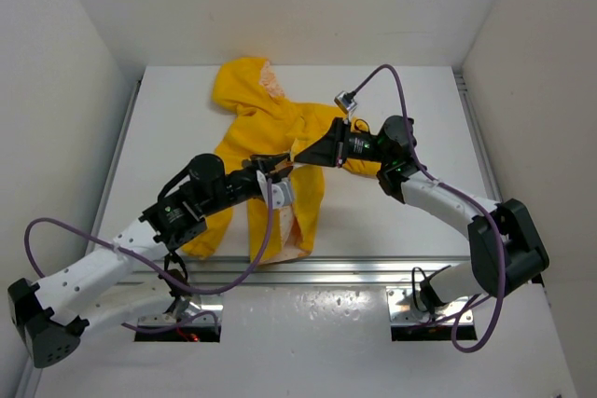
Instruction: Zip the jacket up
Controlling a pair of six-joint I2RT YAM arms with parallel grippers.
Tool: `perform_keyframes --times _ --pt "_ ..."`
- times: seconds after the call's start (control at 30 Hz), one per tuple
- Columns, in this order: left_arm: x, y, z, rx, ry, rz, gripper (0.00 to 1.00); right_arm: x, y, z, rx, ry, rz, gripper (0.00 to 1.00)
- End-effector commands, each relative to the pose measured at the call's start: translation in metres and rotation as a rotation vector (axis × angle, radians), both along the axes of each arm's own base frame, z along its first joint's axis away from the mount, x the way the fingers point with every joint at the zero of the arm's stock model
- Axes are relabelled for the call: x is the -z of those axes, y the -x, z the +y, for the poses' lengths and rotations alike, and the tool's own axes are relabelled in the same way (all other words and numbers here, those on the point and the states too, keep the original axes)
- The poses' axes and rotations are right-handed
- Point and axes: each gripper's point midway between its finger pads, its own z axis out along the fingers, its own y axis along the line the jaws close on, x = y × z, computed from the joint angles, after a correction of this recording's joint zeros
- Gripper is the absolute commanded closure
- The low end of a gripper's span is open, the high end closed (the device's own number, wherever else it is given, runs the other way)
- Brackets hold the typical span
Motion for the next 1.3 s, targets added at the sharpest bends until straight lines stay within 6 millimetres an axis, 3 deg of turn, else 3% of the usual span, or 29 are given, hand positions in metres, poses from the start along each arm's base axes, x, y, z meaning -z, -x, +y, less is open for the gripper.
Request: perform_keyframes --times 0.0,0.33,0.6,1.1,1.27 --pt "-0.006 -0.006 -0.003 -0.026 0.023 -0.019 0.64 -0.023 0.008 0.001 -0.021 -0.056 -0.092 1.00" --pt "-0.021 -0.006 -0.001 -0.036 0.064 -0.044 0.73 -0.021 0.014 0.002 -0.044 -0.047 -0.109 1.00" --pt "-0.032 0.000 0.002 -0.025 0.083 -0.048 0.73 -0.016 0.015 0.001 -0.045 -0.035 -0.122 1.00" --pt "-0.034 0.000 0.007 -0.019 0.096 -0.013 0.73 -0.014 0.018 0.000 -0.056 -0.029 -0.132 1.00" --pt "-0.029 0.000 0.007 -0.019 0.081 0.001 0.64 -0.014 0.019 0.000 -0.057 -0.030 -0.137 1.00"
